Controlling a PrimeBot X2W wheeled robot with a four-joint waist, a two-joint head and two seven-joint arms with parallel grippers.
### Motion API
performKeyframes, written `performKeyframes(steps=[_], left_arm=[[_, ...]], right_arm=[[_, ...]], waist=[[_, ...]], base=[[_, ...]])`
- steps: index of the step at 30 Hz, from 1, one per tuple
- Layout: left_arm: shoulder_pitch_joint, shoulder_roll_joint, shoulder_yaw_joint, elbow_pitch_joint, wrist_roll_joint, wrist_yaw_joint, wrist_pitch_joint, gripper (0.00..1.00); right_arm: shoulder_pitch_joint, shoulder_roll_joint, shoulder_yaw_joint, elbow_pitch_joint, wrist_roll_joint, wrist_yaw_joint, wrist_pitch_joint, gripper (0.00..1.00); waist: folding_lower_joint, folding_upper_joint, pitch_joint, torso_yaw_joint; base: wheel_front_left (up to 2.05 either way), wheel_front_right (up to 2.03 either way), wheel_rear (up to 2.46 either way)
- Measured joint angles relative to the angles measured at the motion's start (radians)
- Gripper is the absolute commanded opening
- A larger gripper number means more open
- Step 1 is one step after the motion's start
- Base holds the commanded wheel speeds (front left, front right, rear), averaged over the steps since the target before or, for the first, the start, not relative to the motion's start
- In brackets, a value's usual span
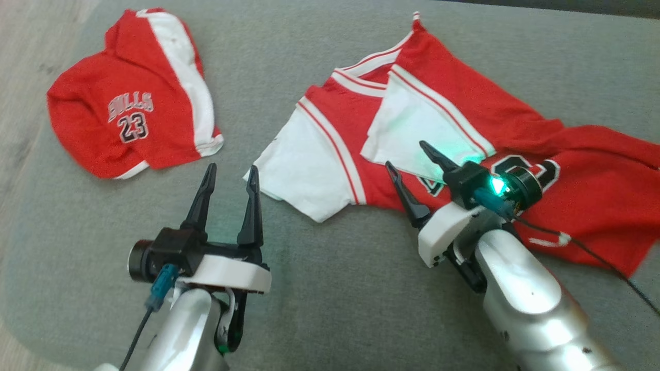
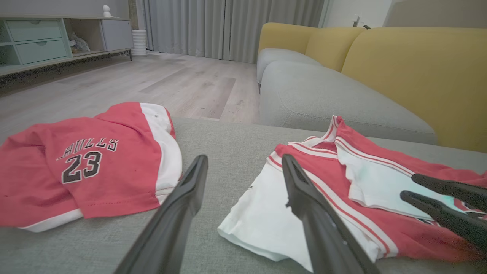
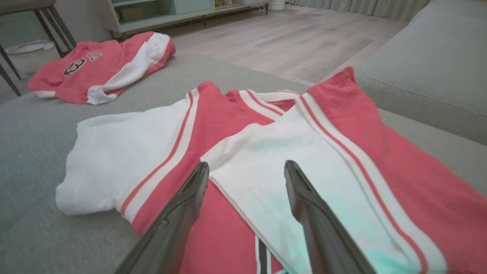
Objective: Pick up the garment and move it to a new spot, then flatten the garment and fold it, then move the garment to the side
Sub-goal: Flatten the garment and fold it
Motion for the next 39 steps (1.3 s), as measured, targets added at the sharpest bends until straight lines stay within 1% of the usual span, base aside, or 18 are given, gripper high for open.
performKeyframes(steps=[5, 10, 11, 12, 13, 18, 22, 25, 29, 31, 33, 36, 39], left_arm=[[-0.015, -0.001, -0.003, 0.003, 0.000, 0.001, 0.000, 1.00], [-0.016, -0.002, -0.009, 0.003, -0.015, 0.010, 0.000, 1.00], [-0.016, -0.002, -0.009, 0.003, -0.016, 0.011, 0.000, 1.00], [-0.016, -0.002, -0.009, 0.003, -0.016, 0.011, 0.000, 1.00], [-0.016, -0.002, -0.009, 0.002, -0.016, 0.011, 0.000, 1.00], [-0.016, -0.003, -0.008, 0.003, -0.016, 0.019, 0.000, 1.00], [-0.016, -0.003, -0.007, 0.006, -0.015, 0.018, 0.000, 1.00], [-0.015, -0.003, -0.006, 0.010, -0.015, 0.018, 0.000, 1.00], [-0.015, -0.003, -0.006, 0.011, -0.016, 0.018, 0.000, 1.00], [-0.015, -0.003, -0.009, 0.011, -0.016, 0.018, 0.000, 1.00], [-0.015, -0.003, -0.017, 0.009, -0.025, 0.018, 0.000, 1.00], [-0.015, -0.004, -0.032, 0.007, -0.041, 0.019, 0.000, 1.00], [-0.016, -0.004, -0.045, 0.002, -0.052, 0.019, 0.000, 1.00]], right_arm=[[-0.063, -0.008, 0.019, 0.131, -0.002, 0.000, 0.022, 1.00], [-0.112, -0.007, 0.004, 0.201, 0.000, 0.000, -0.003, 1.00], [-0.119, -0.007, 0.002, 0.212, 0.003, 0.000, -0.008, 0.80], [-0.119, -0.007, 0.002, 0.212, 0.003, 0.000, -0.008, 0.34], [-0.123, -0.007, 0.002, 0.222, 0.007, 0.000, -0.013, 0.00], [-0.141, -0.006, 0.001, 0.252, 0.019, 0.000, -0.061, 0.00], [-0.142, -0.006, -0.028, 0.250, 0.048, 0.000, -0.091, 0.00], [-0.141, -0.006, -0.043, 0.219, 0.071, 0.000, -0.102, 0.00], [-0.143, -0.011, -0.100, 0.160, 0.074, 0.000, -0.104, 0.00], [-0.153, -0.031, -0.127, 0.131, 0.071, 0.000, -0.104, 0.00], [-0.174, -0.072, -0.161, 0.098, 0.066, 0.000, -0.088, 0.00], [-0.231, -0.143, -0.192, 0.052, 0.058, 0.000, -0.035, 0.00], [-0.293, -0.199, -0.194, 0.016, 0.061, 0.000, 0.023, 0.00]], waist=[[-0.0001, 0.0000, 0.017, 0.027], [-0.0001, 0.0000, 0.025, 0.034], [-0.0001, 0.0000, 0.026, 0.033], [-0.0001, 0.0000, 0.026, 0.033], [-0.0002, 0.0000, 0.027, 0.032], [-0.0001, 0.0000, 0.025, 0.013], [-0.0001, 0.0000, 0.013, -0.011], [-0.0002, 0.0000, -0.002, -0.027], [-0.0002, 0.0000, -0.021, -0.044], [-0.0002, 0.0000, -0.027, -0.046], [-0.0003, 0.0000, -0.026, -0.038], [-0.0002, 0.0000, -0.020, -0.022], [-0.0001, 0.0000, -0.008, -0.002]], base=[[0.00, 0.00, 0.00], [0.00, 0.00, 0.00], [0.00, 0.00, 0.00], [0.00, 0.00, 0.00], [0.00, 0.00, 0.00], [0.00, 0.00, 0.00], [0.00, 0.00, 0.00], [0.00, 0.00, 0.00], [0.00, 0.00, 0.00], [0.00, 0.00, 0.00], [0.00, 0.00, 0.00], [0.00, 0.00, 0.00], [0.00, 0.00, 0.00]])
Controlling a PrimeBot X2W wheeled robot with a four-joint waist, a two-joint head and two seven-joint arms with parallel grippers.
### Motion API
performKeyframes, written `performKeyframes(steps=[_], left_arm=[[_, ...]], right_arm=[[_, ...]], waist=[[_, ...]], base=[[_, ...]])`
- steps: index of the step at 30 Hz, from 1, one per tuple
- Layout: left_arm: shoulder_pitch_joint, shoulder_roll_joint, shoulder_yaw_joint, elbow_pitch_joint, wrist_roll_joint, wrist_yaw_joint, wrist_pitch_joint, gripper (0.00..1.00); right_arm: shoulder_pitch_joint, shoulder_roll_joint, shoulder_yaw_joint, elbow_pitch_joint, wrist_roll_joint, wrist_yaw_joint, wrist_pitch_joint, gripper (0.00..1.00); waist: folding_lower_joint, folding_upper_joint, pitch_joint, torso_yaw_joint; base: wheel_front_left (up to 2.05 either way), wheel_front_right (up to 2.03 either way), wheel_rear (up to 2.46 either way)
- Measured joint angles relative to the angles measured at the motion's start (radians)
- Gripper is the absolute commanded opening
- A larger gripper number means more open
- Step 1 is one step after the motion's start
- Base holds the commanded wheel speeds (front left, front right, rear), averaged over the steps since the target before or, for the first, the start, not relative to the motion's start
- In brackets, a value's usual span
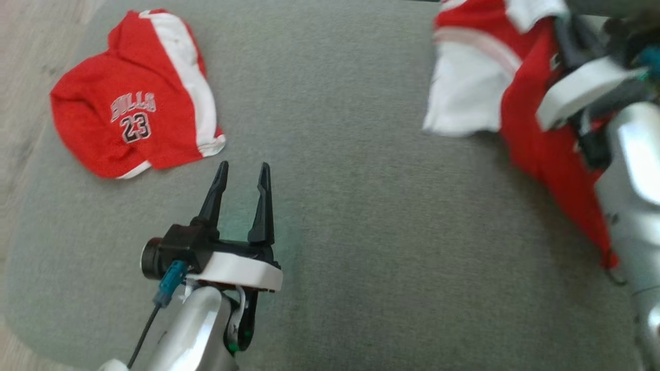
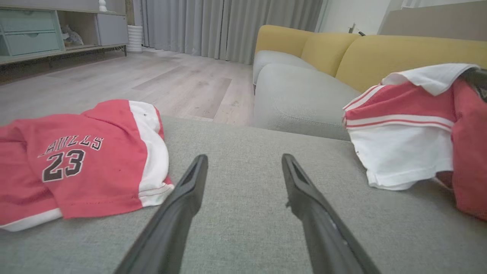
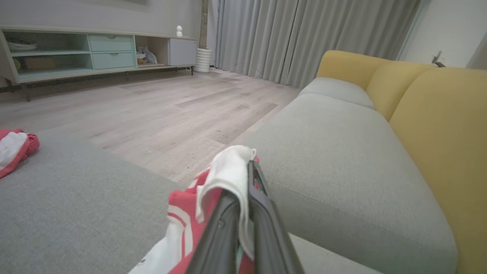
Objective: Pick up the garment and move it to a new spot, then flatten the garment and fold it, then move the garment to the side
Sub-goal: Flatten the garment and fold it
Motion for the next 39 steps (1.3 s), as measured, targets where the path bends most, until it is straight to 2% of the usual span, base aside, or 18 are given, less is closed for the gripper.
performKeyframes(steps=[3, 7, 13, 18, 19, 20, 25, 29, 34, 39], left_arm=[[-0.001, 0.000, -0.009, -0.002, -0.014, 0.009, 0.000, 1.00], [-0.001, 0.000, -0.015, -0.004, -0.017, 0.009, 0.000, 1.00], [-0.005, 0.000, -0.017, -0.001, -0.016, 0.010, 0.000, 1.00], [-0.015, 0.000, -0.013, 0.002, -0.014, 0.009, 0.000, 1.00], [-0.015, 0.000, -0.012, 0.002, -0.013, 0.009, 0.000, 1.00], [-0.015, 0.000, -0.010, 0.002, -0.013, 0.009, 0.000, 1.00], [-0.015, 0.000, -0.003, 0.010, -0.004, 0.008, 0.000, 1.00], [-0.015, 0.000, 0.002, 0.016, 0.003, 0.007, 0.000, 1.00], [-0.015, 0.000, 0.005, 0.018, 0.004, 0.000, 0.000, 1.00], [-0.012, 0.000, 0.008, 0.024, 0.004, 0.000, 0.000, 1.00]], right_arm=[[-0.029, -0.033, 0.014, -0.023, 0.035, 0.000, 0.044, 0.00], [-0.029, -0.042, 0.057, -0.010, 0.100, 0.000, 0.100, 0.00], [-0.009, -0.048, 0.044, 0.028, 0.161, 0.000, 0.094, 0.00], [-0.004, -0.071, -0.005, 0.091, 0.142, 0.000, 0.084, 0.00], [-0.002, -0.077, -0.019, 0.107, 0.136, 0.000, 0.083, 0.81], [-0.001, -0.080, -0.035, 0.123, 0.127, 0.000, 0.077, 1.00], [0.001, -0.080, -0.130, 0.184, 0.079, 0.000, 0.034, 1.00], [0.008, -0.046, -0.184, 0.178, 0.051, 0.000, -0.040, 1.00], [0.076, 0.021, -0.222, 0.117, 0.035, 0.000, -0.101, 1.00], [0.222, 0.120, -0.235, -0.018, 0.029, 0.000, -0.129, 1.00]], waist=[[0.0000, 0.0000, 0.012, 0.024], [0.0001, 0.0000, 0.030, 0.044], [0.0000, 0.0000, 0.036, 0.047], [0.0000, 0.0000, 0.036, 0.026], [0.0000, 0.0000, 0.036, 0.021], [0.0000, 0.0000, 0.036, 0.015], [0.0000, 0.0000, 0.031, -0.022], [0.0000, 0.0000, 0.016, -0.044], [-0.0001, 0.0000, -0.012, -0.058], [-0.0002, 0.0000, -0.046, -0.064]], base=[[0.00, 0.00, 0.00], [0.00, 0.00, 0.00], [0.00, 0.00, 0.00], [0.00, 0.00, 0.00], [0.00, 0.00, 0.00], [0.00, 0.00, 0.00], [0.00, 0.00, 0.00], [0.00, 0.00, 0.00], [0.00, 0.00, 0.00], [0.00, 0.00, 0.00]])
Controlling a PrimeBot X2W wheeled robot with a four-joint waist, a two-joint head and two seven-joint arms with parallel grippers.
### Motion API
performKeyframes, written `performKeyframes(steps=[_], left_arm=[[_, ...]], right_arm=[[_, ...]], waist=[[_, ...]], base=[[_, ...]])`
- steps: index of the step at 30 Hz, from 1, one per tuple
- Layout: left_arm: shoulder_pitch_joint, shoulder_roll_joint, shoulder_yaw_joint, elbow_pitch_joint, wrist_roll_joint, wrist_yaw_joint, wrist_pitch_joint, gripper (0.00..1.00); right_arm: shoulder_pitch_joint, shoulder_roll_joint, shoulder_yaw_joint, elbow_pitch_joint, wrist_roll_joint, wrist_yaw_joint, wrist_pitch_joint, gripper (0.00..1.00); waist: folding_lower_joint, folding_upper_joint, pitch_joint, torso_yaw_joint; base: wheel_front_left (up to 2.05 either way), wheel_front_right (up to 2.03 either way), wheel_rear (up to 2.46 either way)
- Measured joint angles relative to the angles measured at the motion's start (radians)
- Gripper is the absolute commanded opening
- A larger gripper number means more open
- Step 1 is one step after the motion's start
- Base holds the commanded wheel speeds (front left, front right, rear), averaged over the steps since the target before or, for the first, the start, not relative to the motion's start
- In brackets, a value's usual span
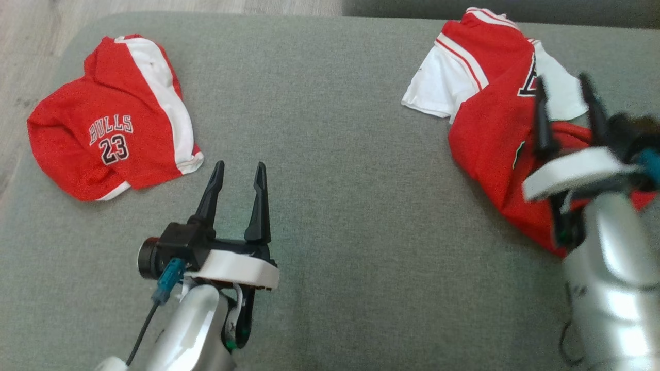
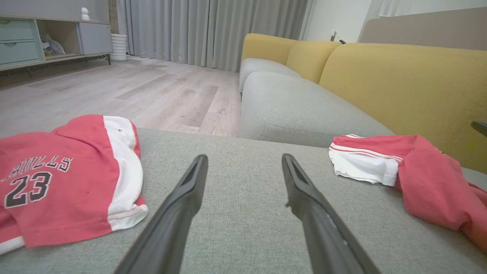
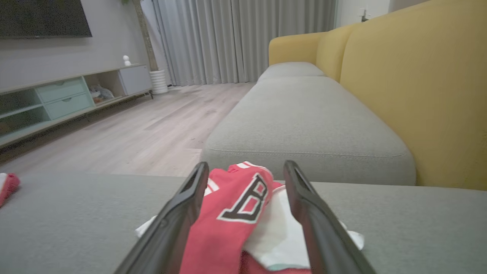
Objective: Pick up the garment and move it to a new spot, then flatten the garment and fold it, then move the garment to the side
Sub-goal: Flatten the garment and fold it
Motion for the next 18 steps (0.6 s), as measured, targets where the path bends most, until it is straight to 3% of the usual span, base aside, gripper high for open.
performKeyframes(steps=[4, 9, 14, 18], left_arm=[[0.005, 0.000, 0.003, 0.000, 0.000, 0.000, 0.000, 1.00], [0.016, 0.000, 0.004, -0.001, 0.000, 0.000, 0.000, 1.00], [0.014, 0.000, -0.002, -0.009, -0.001, -0.001, 0.000, 1.00], [0.007, 0.000, -0.026, -0.012, -0.019, 0.000, 0.000, 1.00]], right_arm=[[0.119, 0.055, 0.017, -0.112, -0.012, 0.000, -0.007, 1.00], [0.200, 0.070, 0.067, -0.178, -0.024, 0.000, -0.007, 1.00], [0.146, 0.071, 0.112, -0.198, -0.084, 0.000, 0.071, 1.00], [0.031, 0.068, 0.178, -0.133, -0.103, 0.000, 0.196, 1.00]], waist=[[0.0000, 0.0000, -0.015, 0.001], [0.0000, 0.0000, -0.008, 0.007], [0.0001, 0.0000, 0.016, 0.030], [0.0002, 0.0000, 0.044, 0.060]], base=[[0.00, 0.00, 0.00], [0.00, 0.00, 0.00], [0.00, 0.00, 0.00], [0.00, 0.00, 0.00]])
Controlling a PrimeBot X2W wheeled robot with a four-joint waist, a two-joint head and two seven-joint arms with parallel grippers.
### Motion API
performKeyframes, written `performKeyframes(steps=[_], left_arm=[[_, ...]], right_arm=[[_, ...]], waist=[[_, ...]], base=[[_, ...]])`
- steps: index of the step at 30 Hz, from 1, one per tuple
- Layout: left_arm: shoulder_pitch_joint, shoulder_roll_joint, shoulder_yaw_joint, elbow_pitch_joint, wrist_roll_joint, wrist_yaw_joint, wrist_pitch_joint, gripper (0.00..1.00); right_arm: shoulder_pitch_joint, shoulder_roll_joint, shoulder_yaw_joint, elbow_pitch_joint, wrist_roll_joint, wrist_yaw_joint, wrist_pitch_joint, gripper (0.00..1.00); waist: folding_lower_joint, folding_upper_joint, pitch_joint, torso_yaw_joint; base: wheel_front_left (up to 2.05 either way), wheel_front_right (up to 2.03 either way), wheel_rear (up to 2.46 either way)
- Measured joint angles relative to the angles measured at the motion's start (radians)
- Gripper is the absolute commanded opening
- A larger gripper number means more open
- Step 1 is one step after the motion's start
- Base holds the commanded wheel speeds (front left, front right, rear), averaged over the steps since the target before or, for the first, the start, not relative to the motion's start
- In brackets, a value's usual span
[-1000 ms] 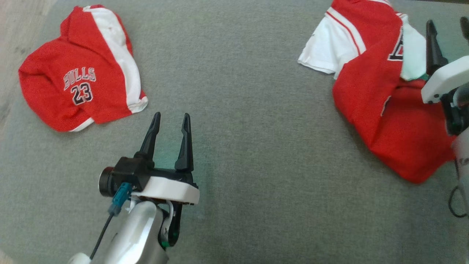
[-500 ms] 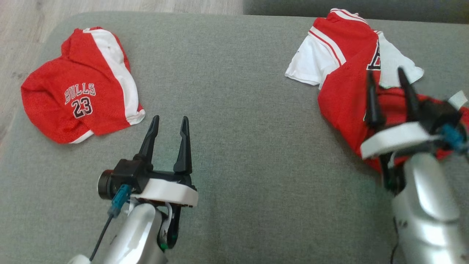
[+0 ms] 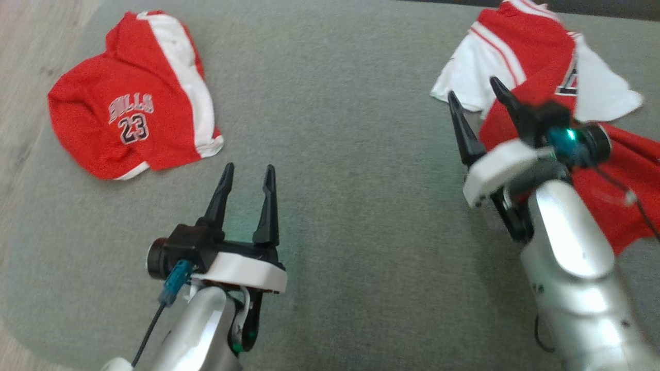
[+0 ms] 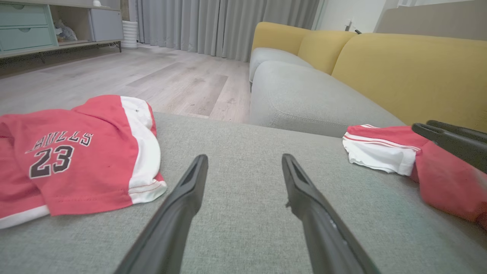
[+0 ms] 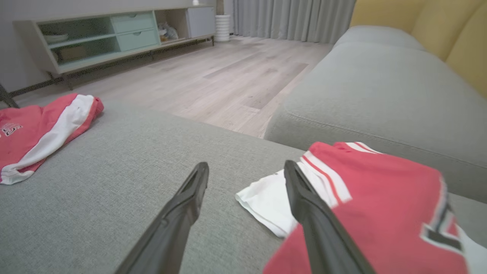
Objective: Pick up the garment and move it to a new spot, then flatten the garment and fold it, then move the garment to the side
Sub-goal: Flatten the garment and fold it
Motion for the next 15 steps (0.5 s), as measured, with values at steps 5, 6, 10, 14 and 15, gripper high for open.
performKeyframes(steps=[5, 6, 10, 14, 15], left_arm=[[-0.020, 0.000, -0.039, -0.005, -0.033, 0.009, 0.000, 1.00], [-0.023, 0.000, -0.045, -0.006, -0.039, 0.010, 0.000, 1.00], [-0.033, 0.000, -0.068, -0.013, -0.058, 0.021, 0.000, 1.00], [-0.035, -0.001, -0.074, -0.016, -0.063, 0.028, 0.000, 1.00], [-0.036, -0.001, -0.075, -0.017, -0.063, 0.030, 0.000, 1.00]], right_arm=[[-0.147, -0.024, 0.016, 0.154, -0.007, 0.000, 0.128, 1.00], [-0.171, -0.031, 0.012, 0.189, -0.008, 0.000, 0.149, 1.00], [-0.238, -0.052, -0.017, 0.316, -0.040, 0.000, 0.206, 1.00], [-0.279, -0.053, -0.043, 0.410, -0.057, 0.000, 0.232, 1.00], [-0.294, -0.053, -0.046, 0.425, -0.060, 0.000, 0.232, 1.00]], waist=[[0.0000, 0.0000, 0.037, 0.048], [0.0000, 0.0000, 0.044, 0.058], [0.0001, 0.0000, 0.068, 0.097], [0.0001, 0.0000, 0.088, 0.123], [0.0000, 0.0000, 0.092, 0.128]], base=[[0.00, 0.00, 0.00], [0.00, 0.00, 0.00], [0.00, 0.00, 0.00], [0.00, 0.00, 0.00], [0.00, 0.00, 0.00]])
